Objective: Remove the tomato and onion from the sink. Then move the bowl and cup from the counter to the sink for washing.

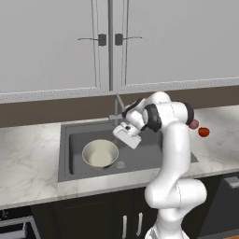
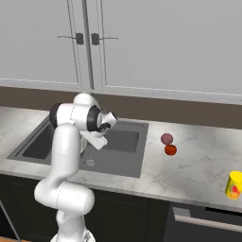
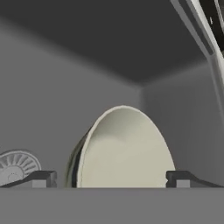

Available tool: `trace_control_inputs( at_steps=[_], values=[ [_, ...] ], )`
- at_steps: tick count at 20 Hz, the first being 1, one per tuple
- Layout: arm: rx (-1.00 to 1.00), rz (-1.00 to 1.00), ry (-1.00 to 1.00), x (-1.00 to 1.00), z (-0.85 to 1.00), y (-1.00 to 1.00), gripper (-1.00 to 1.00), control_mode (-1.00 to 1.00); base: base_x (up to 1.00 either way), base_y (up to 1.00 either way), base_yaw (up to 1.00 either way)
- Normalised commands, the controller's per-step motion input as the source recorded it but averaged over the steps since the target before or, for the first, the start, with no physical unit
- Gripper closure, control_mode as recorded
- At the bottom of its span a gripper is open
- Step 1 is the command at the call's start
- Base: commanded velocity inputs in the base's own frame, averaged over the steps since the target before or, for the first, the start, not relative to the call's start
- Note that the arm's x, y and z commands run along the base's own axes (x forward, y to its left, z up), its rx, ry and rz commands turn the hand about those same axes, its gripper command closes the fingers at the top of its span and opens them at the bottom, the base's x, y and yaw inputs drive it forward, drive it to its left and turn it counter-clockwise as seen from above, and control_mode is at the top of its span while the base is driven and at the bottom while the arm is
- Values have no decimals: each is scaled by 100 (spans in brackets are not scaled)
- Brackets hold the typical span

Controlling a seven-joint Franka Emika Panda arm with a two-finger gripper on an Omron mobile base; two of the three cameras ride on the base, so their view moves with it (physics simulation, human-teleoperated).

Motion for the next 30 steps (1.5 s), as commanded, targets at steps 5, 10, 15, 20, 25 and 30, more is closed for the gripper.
trace_control_inputs(
  at_steps=[5,10,15,20,25,30],
  values=[
    [0,5,0,-12,20,-16,-100,-100,0,0,0],
    [0,0,0,-26,10,-14,-100,-100,0,0,0],
    [0,0,0,-30,9,-10,-100,-100,0,0,0],
    [0,0,-1,-10,18,-18,-100,-100,0,0,0],
    [0,0,-1,-11,21,-22,-100,-100,0,0,0],
    [0,0,-1,-14,19,-22,-100,-100,0,0,0]
  ],
)
